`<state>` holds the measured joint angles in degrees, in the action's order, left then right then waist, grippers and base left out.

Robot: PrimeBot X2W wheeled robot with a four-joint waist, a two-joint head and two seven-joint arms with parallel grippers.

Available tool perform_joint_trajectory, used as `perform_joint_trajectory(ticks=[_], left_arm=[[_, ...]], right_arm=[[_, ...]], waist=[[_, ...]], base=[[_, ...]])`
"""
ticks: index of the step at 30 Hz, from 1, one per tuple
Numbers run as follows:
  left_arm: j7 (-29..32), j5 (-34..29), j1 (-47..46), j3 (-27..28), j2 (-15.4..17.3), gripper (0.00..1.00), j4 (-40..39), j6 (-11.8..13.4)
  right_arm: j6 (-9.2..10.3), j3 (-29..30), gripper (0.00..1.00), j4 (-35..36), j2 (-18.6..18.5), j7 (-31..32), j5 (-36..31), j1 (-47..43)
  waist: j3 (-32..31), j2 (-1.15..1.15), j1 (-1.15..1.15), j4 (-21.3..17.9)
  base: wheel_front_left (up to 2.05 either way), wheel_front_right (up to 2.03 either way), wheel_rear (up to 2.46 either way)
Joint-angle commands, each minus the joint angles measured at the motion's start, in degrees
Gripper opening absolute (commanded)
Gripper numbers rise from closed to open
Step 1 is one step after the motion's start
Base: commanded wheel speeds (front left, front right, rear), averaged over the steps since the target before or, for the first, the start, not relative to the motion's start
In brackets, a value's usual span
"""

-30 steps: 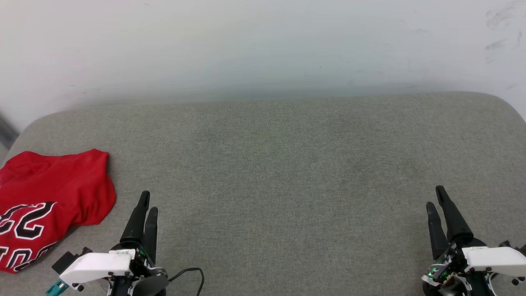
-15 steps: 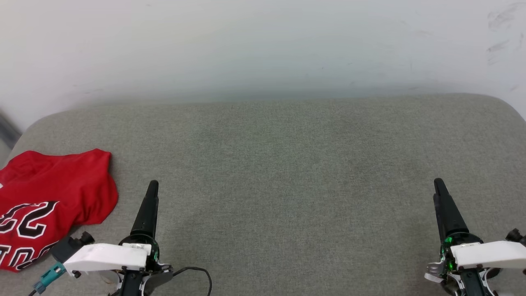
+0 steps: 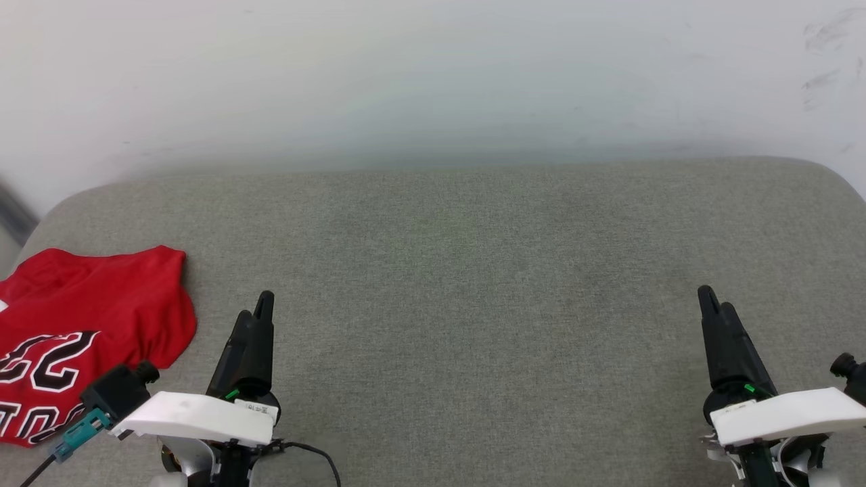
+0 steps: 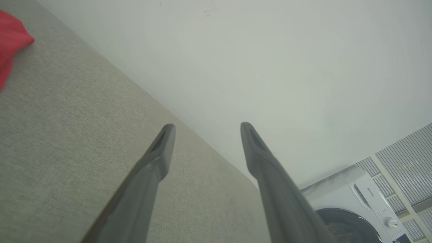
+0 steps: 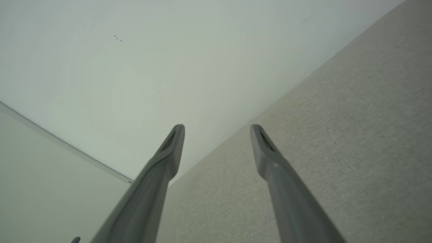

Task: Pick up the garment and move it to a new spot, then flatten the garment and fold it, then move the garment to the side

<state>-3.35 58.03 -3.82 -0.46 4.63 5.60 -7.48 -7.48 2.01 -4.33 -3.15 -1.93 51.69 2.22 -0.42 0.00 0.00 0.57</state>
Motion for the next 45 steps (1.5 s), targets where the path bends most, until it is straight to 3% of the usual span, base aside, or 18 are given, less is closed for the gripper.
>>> perform_joint_trajectory(ticks=[1, 19, 45], left_arm=[[-0.52, -1.78, -0.23, -0.18, 0.5, 1.0, -0.99, -0.01], [-3.75, -22.79, 0.65, -1.48, 2.44, 1.0, -1.63, 0.84], [-7.56, -38.42, 1.3, -3.59, 3.68, 1.0, 0.5, 2.48]], right_arm=[[-0.01, -0.17, 1.0, 1.28, -0.03, 0.08, -1.72, 0.36], [-0.01, -0.75, 1.0, 5.58, 0.02, 2.22, -20.57, -1.08], [-0.02, -0.55, 1.0, 7.86, 0.28, 2.54, -36.78, -2.46]], waist=[[-0.02, 0.0, 0.0, 0.01], [-0.28, 0.0, 0.0, 0.36], [-0.7, 0.0, 0.0, 0.69]], base=[[0.0, 0.0, 0.0], [0.0, 0.0, 0.0], [0.0, 0.0, 0.0]])
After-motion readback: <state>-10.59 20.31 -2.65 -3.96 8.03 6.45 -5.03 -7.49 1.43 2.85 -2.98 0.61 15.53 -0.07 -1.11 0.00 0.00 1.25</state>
